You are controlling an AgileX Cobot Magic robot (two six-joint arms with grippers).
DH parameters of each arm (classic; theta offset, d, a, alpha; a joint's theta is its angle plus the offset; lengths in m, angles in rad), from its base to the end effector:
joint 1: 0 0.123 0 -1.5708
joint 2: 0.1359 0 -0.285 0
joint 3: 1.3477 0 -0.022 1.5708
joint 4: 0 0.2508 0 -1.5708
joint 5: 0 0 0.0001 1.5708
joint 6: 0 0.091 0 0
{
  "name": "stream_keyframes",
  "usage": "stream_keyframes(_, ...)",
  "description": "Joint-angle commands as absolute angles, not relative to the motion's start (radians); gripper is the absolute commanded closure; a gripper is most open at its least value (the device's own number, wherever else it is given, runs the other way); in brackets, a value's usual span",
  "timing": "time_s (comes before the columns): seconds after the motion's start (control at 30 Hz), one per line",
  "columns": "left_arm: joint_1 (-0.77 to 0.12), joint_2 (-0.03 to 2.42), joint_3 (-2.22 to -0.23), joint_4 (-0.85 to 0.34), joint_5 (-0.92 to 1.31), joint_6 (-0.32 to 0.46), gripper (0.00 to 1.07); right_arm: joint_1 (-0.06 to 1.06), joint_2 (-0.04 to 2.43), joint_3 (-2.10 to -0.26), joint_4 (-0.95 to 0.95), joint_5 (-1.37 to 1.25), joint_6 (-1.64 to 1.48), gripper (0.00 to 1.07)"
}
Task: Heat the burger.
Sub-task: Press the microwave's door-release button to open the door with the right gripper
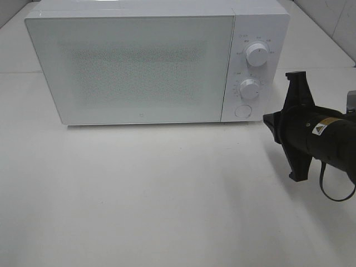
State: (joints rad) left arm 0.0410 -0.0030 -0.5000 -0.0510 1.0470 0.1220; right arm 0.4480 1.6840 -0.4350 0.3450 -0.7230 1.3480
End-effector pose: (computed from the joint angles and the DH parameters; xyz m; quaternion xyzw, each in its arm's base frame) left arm -0.0046 -0.0042 0.2785 0.0352 0.8478 0.0176 0.5288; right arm 0.2515 0.0983 0.1377 0.5143 0.6750 0.3964 0.3502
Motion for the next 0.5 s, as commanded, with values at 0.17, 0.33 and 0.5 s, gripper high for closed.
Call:
stream_keyframes(0.17, 0.044, -0.023, -0.497, -0.051, 1.037, 0.122, 0.17, 0.49, 1.748, -0.479, 0.459, -0.757, 1.358, 1.07)
stream_keyframes(0.33, 0.044, -0.023, -0.497, -0.051, 1.037, 0.122, 0.17, 0.49, 1.795, -0.537, 0.461, -0.757, 1.358, 1.07)
stream_keyframes(0.5, 0.044, -0.023, -0.497, -0.051, 1.037, 0.122, 0.17, 0.49, 1.829, -0.578, 0.466, -0.758, 1.357, 1.07)
